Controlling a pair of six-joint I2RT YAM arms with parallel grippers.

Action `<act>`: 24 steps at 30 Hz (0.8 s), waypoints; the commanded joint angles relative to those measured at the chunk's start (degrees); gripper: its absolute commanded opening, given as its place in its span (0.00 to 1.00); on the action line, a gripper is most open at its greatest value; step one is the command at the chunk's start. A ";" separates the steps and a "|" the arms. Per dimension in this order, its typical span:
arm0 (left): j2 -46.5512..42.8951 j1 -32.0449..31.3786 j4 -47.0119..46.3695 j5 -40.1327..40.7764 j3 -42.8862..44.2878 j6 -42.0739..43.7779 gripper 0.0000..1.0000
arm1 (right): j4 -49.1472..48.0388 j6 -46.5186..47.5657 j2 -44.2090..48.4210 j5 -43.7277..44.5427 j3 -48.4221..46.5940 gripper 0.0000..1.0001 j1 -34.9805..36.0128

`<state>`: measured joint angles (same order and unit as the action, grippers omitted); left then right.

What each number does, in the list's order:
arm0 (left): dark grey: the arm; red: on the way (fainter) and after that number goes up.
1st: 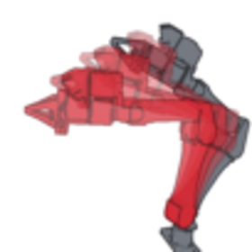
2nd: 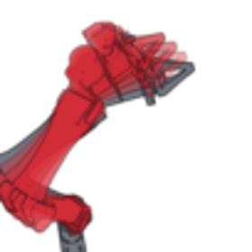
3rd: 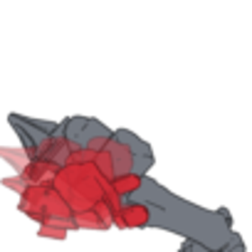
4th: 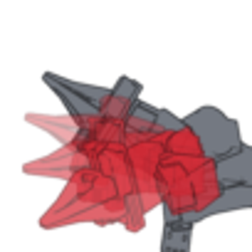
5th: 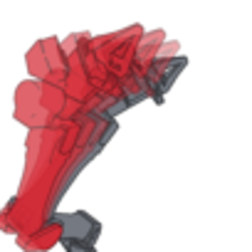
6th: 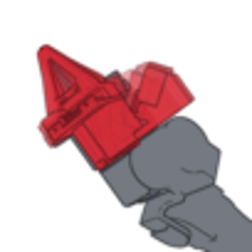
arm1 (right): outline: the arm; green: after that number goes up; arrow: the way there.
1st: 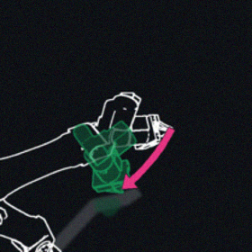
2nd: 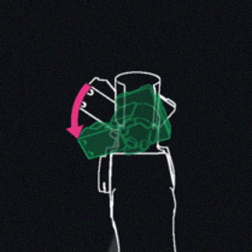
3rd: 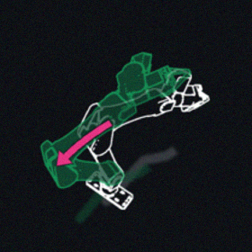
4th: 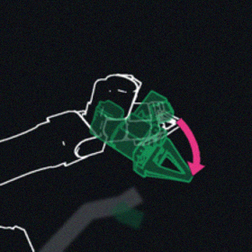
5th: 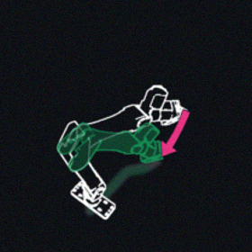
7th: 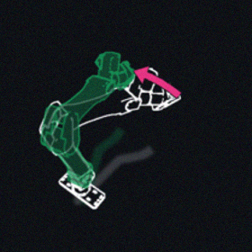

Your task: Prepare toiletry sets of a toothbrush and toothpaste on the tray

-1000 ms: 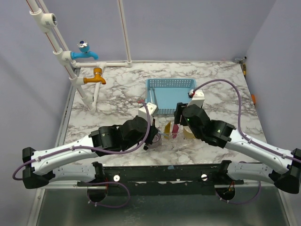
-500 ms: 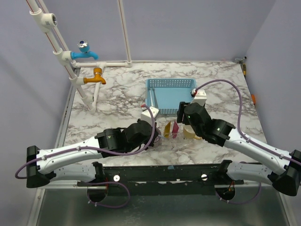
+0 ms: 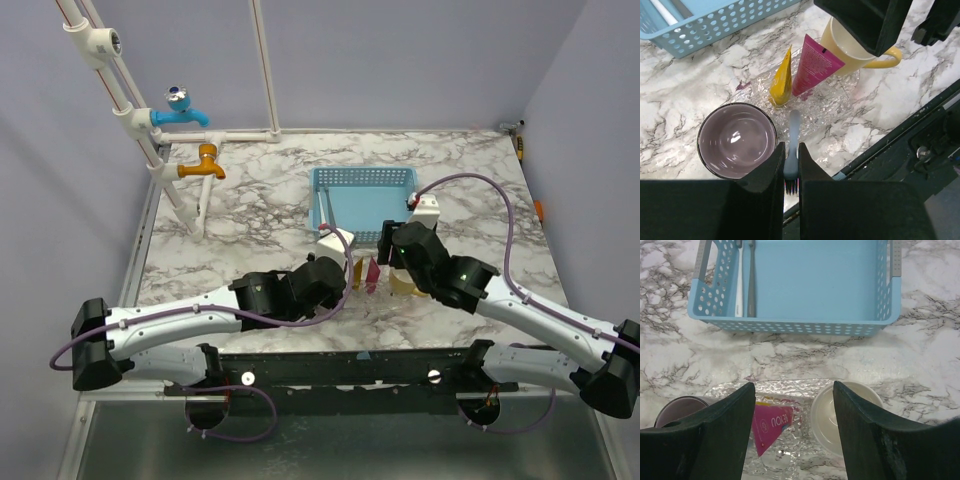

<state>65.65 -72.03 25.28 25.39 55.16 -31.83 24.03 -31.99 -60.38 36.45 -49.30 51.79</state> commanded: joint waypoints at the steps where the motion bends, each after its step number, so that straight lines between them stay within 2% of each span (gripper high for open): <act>1: 1.81 -0.30 -1.69 2.56 1.14 0.33 0.00 | -1.43 -0.93 0.66 -0.67 1.37 0.67 -0.37; 14: 4.41 -0.39 -6.19 3.18 -0.93 -2.62 0.00 | -2.48 -1.04 0.72 -0.76 3.13 0.67 -0.68; 24: 8.74 -1.82 -5.24 4.34 1.70 -2.84 0.00 | -2.89 -0.83 0.31 -1.09 3.58 0.68 -1.04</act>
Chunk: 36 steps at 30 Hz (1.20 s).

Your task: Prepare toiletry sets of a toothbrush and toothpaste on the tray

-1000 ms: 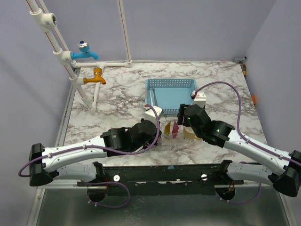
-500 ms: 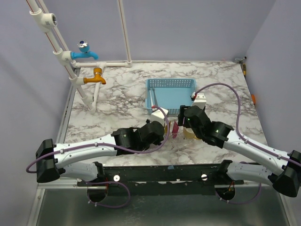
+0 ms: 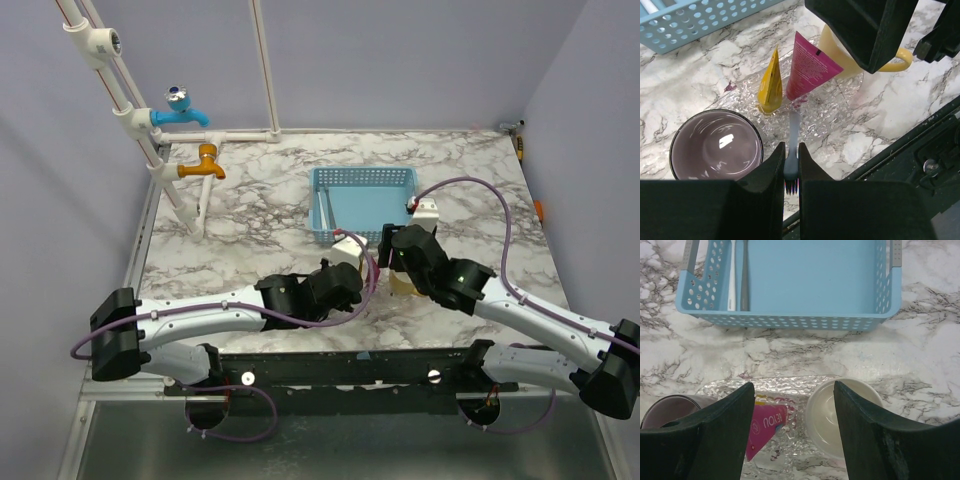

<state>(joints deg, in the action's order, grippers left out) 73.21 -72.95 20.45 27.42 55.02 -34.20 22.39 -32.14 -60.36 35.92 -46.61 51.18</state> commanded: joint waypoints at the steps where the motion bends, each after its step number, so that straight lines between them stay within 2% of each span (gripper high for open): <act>1: 1.45 -0.96 -0.27 2.54 2.05 -0.43 0.00 | -1.23 -0.68 0.26 -0.66 0.88 0.68 -0.44; 17: 3.12 -3.34 3.07 9.51 4.21 0.79 0.00 | -2.53 -0.96 -1.06 -1.46 1.80 0.68 -0.61; 30: 4.81 -3.46 2.52 7.88 4.03 -0.34 0.00 | -2.68 -1.06 -1.45 -1.64 1.88 0.68 -0.68; 36: 4.84 -3.44 3.15 7.78 4.64 -0.43 0.17 | -2.70 -1.13 -1.43 -1.80 1.96 0.68 -0.77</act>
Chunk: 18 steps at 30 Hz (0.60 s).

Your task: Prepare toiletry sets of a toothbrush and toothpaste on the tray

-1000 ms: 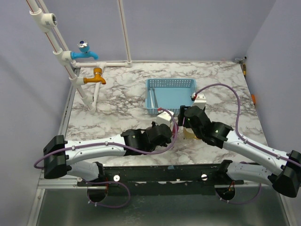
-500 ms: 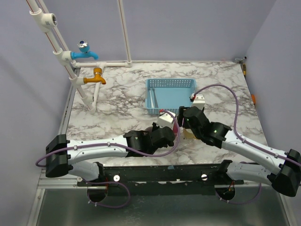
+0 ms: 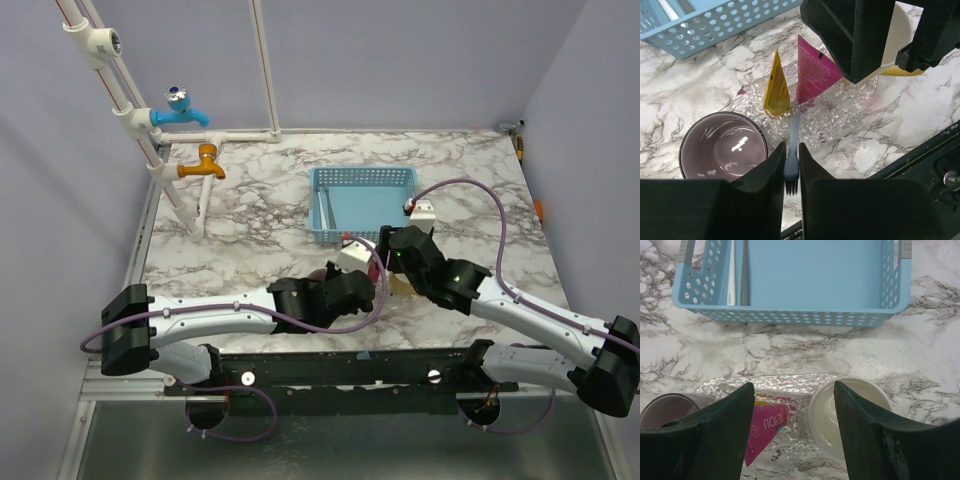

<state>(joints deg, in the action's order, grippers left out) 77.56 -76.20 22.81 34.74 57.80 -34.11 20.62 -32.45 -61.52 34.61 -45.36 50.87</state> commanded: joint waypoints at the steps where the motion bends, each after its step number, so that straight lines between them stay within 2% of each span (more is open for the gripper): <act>1: 0.41 -0.18 0.84 0.50 1.83 -0.52 0.20 | -0.86 -0.78 -0.30 -0.56 0.72 0.68 -0.53; 6: -0.45 -0.23 1.52 0.65 2.21 -0.43 0.33 | -0.84 -0.66 -0.02 -0.60 0.50 0.68 -0.60; 18: -5.41 -0.17 3.98 -0.37 4.18 1.42 0.40 | 0.48 1.13 -1.28 -0.37 -4.03 0.69 -0.77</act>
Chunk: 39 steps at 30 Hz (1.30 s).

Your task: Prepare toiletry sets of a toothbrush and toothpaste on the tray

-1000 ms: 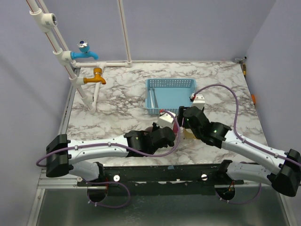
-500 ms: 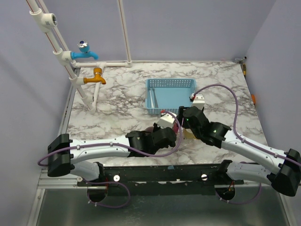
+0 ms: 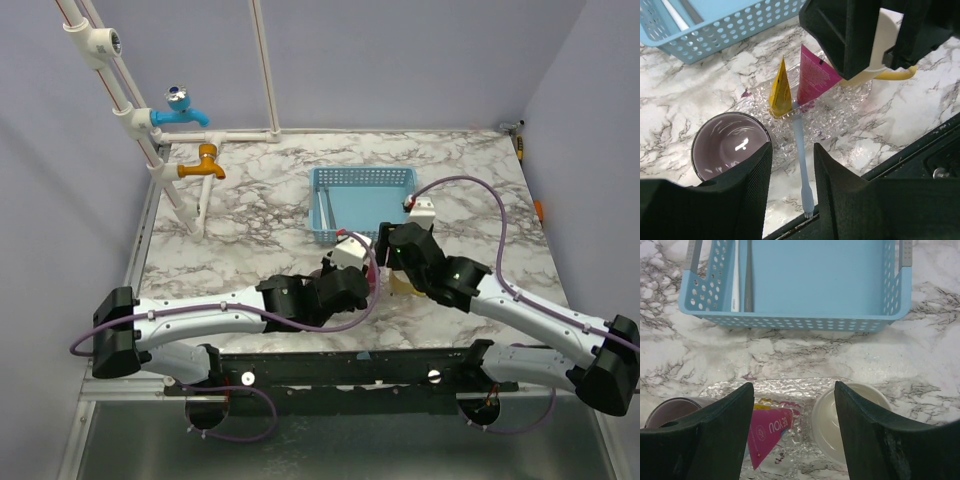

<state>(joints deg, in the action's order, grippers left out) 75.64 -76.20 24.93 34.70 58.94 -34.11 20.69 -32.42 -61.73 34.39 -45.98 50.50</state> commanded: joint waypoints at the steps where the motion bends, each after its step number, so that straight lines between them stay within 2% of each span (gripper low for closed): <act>1: -3.93 -0.19 2.56 -0.48 3.53 1.63 0.40 | 0.49 1.29 -1.42 -0.17 -3.97 0.69 -0.48; 6: -6.52 -0.20 5.52 -2.27 5.66 3.67 0.48 | 0.65 2.57 -3.93 -1.54 -7.61 0.69 -0.99; 10: -6.92 -0.13 11.58 -2.68 9.58 4.38 0.50 | 0.97 3.98 -7.32 -3.53 -11.59 0.69 -2.18; 18: -12.82 1.67 17.60 -4.64 12.43 6.19 0.56 | 3.21 7.09 -18.79 -15.39 -22.68 0.69 -7.91; 31: -30.33 14.04 20.06 -12.09 3.59 8.29 0.64 | 6.73 8.69 -37.28 -17.92 -37.71 0.68 -9.13; 39: -35.59 19.93 21.82 -16.34 -0.51 10.52 0.67 | 9.13 9.32 -49.15 -17.27 -47.30 0.62 -9.63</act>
<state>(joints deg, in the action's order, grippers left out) 41.89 -59.18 44.51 22.61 60.53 -25.74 26.96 -24.08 -105.97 17.61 -88.95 41.50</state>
